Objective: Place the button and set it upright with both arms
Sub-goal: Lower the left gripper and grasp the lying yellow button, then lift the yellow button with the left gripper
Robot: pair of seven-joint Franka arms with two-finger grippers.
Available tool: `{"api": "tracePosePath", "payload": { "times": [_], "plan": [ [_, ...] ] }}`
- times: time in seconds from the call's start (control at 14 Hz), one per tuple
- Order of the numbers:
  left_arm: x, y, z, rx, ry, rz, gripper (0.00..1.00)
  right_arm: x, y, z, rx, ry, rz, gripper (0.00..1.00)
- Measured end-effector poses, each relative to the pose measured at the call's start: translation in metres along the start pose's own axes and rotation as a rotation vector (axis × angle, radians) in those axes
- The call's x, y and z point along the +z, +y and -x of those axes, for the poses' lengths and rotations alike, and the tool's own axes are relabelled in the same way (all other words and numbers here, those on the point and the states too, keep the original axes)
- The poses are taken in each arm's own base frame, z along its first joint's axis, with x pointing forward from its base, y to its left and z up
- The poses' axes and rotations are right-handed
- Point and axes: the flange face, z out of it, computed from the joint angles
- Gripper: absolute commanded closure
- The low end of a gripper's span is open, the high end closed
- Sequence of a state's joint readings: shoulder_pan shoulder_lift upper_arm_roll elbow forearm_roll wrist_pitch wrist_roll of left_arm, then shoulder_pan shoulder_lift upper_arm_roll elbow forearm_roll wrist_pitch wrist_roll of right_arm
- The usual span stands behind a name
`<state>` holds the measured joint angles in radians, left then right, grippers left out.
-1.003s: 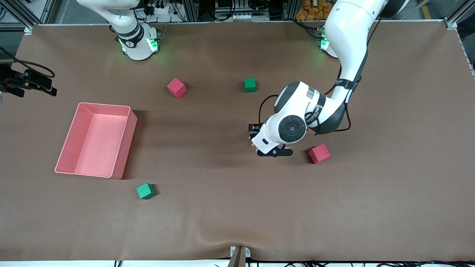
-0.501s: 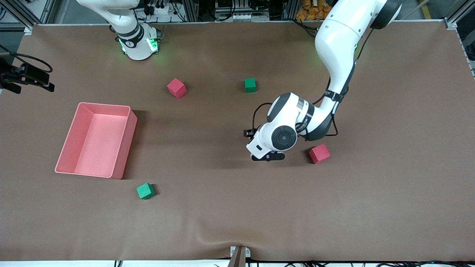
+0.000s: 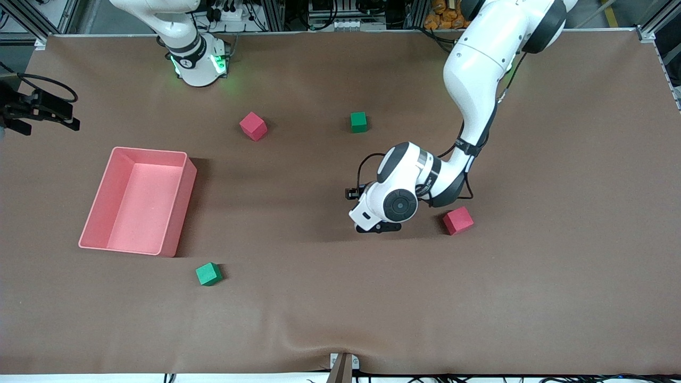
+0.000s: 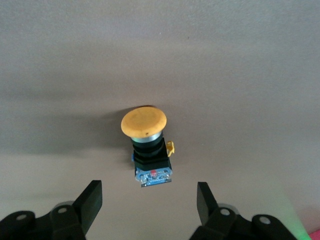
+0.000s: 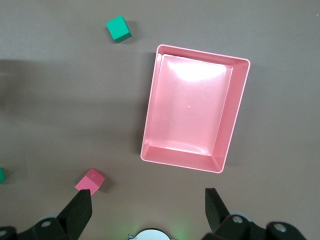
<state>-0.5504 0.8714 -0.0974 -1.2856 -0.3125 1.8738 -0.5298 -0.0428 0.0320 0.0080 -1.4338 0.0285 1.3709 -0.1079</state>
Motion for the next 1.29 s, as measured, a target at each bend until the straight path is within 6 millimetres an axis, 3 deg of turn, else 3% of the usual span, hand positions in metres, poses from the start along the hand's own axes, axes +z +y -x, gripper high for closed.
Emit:
{"api": "tracePosePath", "payload": {
  "times": [0.79,0.93,1.29],
  "plan": [
    [0.031,0.004,-0.008,-0.008,-0.007,0.032,0.29,-0.015,0.001,0.004,0.096,0.022,0.019,0.0],
    [0.032,0.005,-0.008,-0.007,-0.007,0.031,0.35,-0.017,0.002,0.004,0.1,0.026,0.02,0.0],
    [0.032,0.004,-0.008,-0.009,-0.006,0.03,0.35,-0.017,0.002,0.004,0.1,0.026,0.021,0.0]
  ]
}}
